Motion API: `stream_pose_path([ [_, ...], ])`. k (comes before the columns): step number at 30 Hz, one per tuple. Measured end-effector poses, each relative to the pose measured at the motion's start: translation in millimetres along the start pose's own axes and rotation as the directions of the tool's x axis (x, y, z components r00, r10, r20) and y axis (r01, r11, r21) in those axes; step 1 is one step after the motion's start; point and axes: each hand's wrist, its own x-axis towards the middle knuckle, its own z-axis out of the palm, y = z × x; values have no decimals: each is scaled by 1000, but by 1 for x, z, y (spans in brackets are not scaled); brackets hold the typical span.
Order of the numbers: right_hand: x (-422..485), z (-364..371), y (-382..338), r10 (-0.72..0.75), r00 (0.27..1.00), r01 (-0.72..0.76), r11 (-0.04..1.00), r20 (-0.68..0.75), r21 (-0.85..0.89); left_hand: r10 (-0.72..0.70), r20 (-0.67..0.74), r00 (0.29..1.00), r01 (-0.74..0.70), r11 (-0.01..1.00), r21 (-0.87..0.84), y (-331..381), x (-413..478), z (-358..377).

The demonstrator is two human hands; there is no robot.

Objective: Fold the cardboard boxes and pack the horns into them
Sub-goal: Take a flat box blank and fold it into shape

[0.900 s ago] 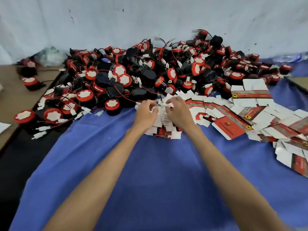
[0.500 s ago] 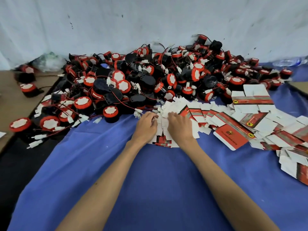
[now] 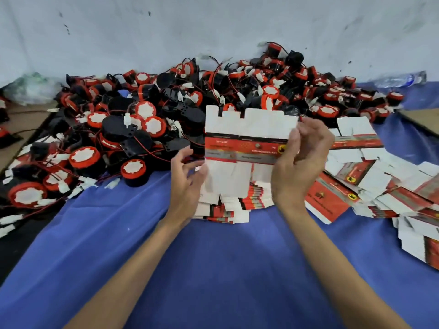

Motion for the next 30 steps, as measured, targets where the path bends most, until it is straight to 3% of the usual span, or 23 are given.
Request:
stream_pose_path([
  [2, -2, -5, 9, 217, 975, -217, 976, 40, -6, -116, 28, 993, 119, 977, -175, 6, 4, -1],
  [5, -23, -16, 33, 447, 882, -415, 887, 149, -205, -174, 188, 967, 210, 959, -189, 5, 5, -6],
  [7, -36, -24, 48, 560, 806, -484, 811, 191, -329, -197, 224, 955, 234, 960, -156, 0, 3, -6],
  [10, -47, -28, 57, 636, 703, -473, 752, 318, -459, -311, 283, 907, 370, 911, -182, -5, 2, -6],
  [13, -51, -25, 50, 600, 645, -391, 792, 473, -470, -373, 384, 845, 485, 837, -255, -10, 4, -8],
  [17, -57, -24, 41, 411, 603, -151, 900, 684, -408, -318, 533, 784, 541, 771, -336, -14, 7, -18],
  [19, -57, -25, 40, 386, 563, -186, 921, 730, -344, -323, 604, 728, 608, 712, -352, -13, 8, -22],
  [21, -52, -28, 42, 367, 577, -223, 930, 730, -291, -360, 637, 681, 684, 622, -380, -11, 11, -24],
  [24, -50, -31, 43, 286, 573, -182, 958, 768, -221, -241, 782, 575, 767, 491, -413, -10, 11, -24],
  [26, -52, -32, 42, 213, 580, -100, 976, 786, -191, -348, 763, 545, 758, 594, -270, -11, 14, -23],
  [27, -54, -31, 42, 184, 588, -55, 981, 788, -187, -402, 696, 595, 707, 673, -216, -12, 13, -24],
  [30, -57, -30, 42, 180, 583, 3, 975, 792, -223, -415, 714, 564, 699, 700, -145, -12, 14, -29],
])
